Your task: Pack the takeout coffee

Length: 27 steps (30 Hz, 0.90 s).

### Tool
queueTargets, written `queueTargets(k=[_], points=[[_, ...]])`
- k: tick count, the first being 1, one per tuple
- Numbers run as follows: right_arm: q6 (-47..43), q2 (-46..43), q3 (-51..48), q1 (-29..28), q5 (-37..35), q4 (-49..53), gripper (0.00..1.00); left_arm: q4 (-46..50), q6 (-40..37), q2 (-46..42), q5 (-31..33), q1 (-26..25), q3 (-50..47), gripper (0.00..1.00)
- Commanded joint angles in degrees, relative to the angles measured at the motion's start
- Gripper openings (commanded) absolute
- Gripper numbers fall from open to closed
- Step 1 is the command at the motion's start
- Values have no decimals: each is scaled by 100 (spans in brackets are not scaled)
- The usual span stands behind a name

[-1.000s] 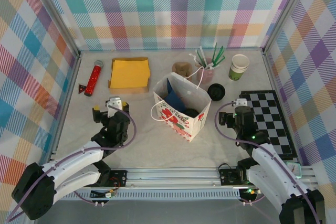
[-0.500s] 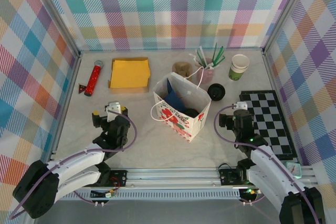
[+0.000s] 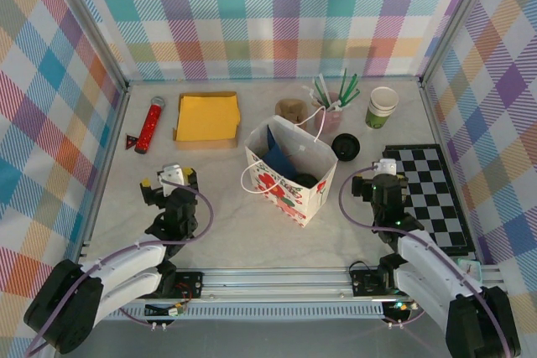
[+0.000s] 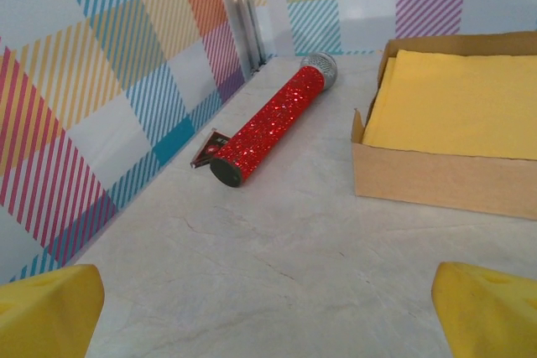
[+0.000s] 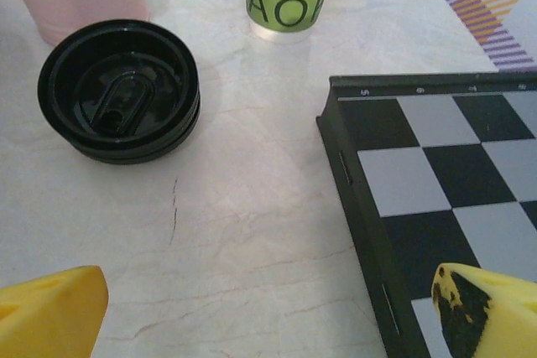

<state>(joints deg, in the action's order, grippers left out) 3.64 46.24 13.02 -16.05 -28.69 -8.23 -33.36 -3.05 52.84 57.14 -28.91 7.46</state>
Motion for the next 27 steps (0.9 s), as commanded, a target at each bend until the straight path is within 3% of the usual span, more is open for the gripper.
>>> queueTargets(k=[1,16,27], points=[[-200,66,-91,52,-196,-784,99,-563,53,-78,-257,232,-137,100],[-633,-75,-809,89,170,-2510,99,-1473,190,87,-712,847,-463,100],[-469,684,-831,418,512,-3534,99,-2474,121,919,-1048,1089,-474,100]])
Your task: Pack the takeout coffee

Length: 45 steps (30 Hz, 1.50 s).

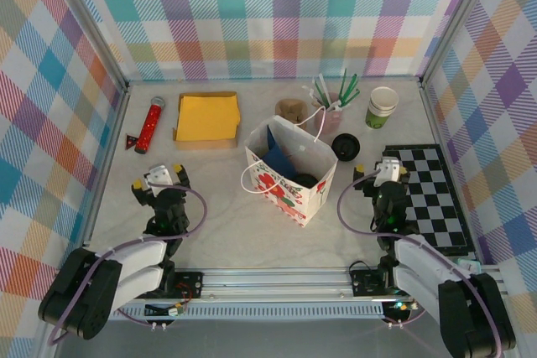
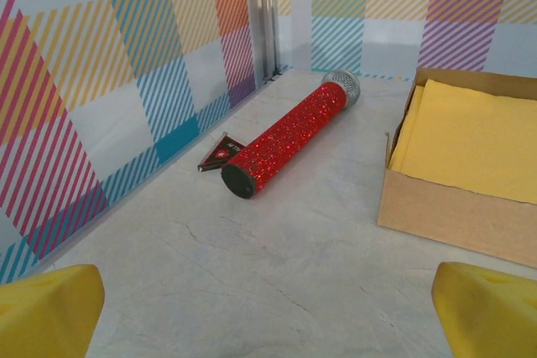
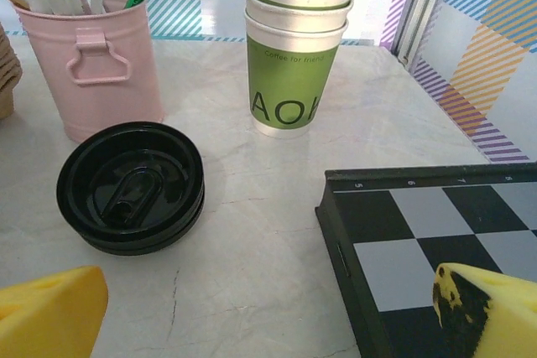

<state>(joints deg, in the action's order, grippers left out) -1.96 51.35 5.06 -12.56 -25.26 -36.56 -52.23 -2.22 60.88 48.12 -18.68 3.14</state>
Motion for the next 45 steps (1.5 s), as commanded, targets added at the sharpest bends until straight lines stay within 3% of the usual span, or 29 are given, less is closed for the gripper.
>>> queueTargets(k=[1,6,15,29,34,37,45], points=[[88,296,-28,91,174,-848,99,-640,24,155,-196,66,-41,100],[73,724,-157,122,136,-1634,99,-914,-15,328,-253,66,-68,100],[207,921,-158,231,315,-1864,99,-1233,-24,626,-246,83,-51,100],[102,2207,241,322,486,-2724,99,-1788,-77,1173,-382,92,19,100],[69,3602,228,429,424,-4382,99,-2272,-103,1556,-397,101,25,100],[292,3193,342,571,567,-3561,99,-2377,-104,1622,-458,101,12,100],[159,3305,435,599,906,-3506,99,-2389,-129,1683,-676,114,32,100]])
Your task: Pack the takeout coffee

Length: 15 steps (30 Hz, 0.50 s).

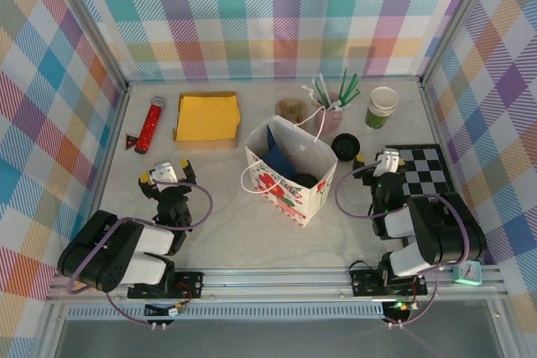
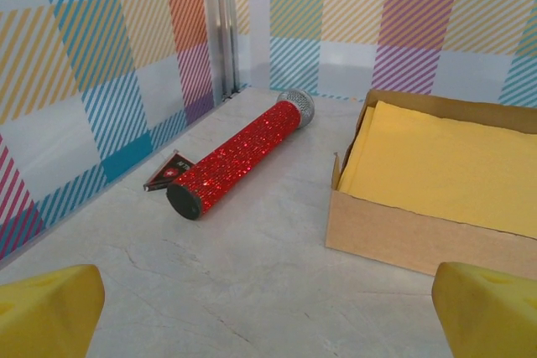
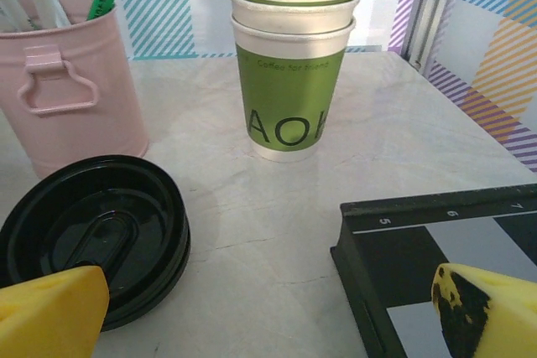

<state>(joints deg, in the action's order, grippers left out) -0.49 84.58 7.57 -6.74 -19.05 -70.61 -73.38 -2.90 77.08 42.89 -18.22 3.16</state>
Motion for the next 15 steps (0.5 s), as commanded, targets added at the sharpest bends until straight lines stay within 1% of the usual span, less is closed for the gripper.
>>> queueTargets(k=[1,3,5,7,9,11,15], points=[[-50,31,259,23,423,-2,99,-281,-66,115,-175,80,66,100],[-116,217,403,22,576,106,99,-305,-56,219,-238,148,118,100],[-117,539,462,15,464,-215,99,-403,80,442,-333,305,168,100],[-52,330,501,15,497,234,99,-405,211,576,-414,429,226,100],[-93,446,546,23,464,90,99,-397,223,672,-542,476,285,100],[-44,331,621,23,467,430,99,-401,132,823,-747,477,362,100],[-72,354,649,24,465,451,99,-398,63,1025,-793,468,494,100]])
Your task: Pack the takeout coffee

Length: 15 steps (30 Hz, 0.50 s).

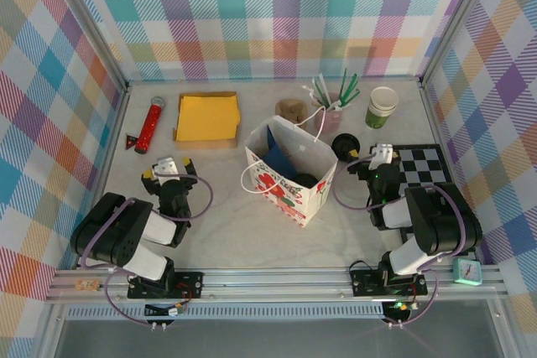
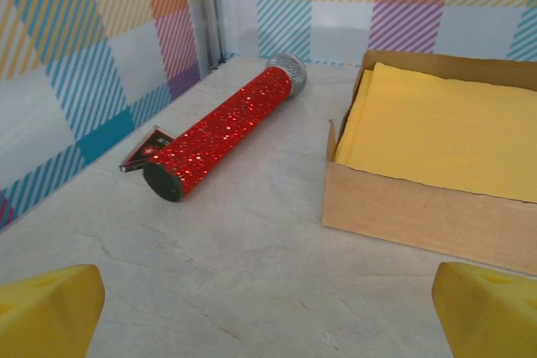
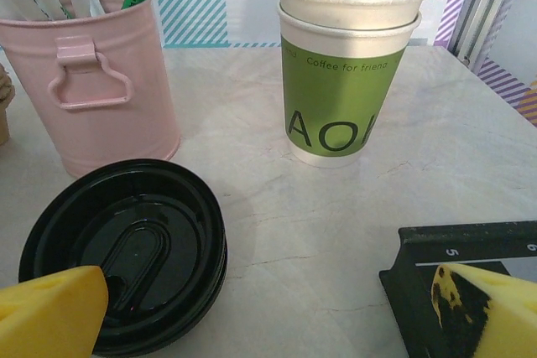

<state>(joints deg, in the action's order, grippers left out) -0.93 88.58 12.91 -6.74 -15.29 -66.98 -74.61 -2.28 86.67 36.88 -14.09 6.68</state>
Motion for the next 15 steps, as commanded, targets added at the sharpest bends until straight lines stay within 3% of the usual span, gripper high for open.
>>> queueTargets(k=[1,9,15], points=[[-47,-25,117,18,88,22,99,-303,17,68,-209,55,116,100],[-73,-51,196,15,177,223,99,-282,-243,174,-778,55,193,100],[-52,-68,630,92,472,1093,99,-293,-613,489,-1497,-14,317,100]])
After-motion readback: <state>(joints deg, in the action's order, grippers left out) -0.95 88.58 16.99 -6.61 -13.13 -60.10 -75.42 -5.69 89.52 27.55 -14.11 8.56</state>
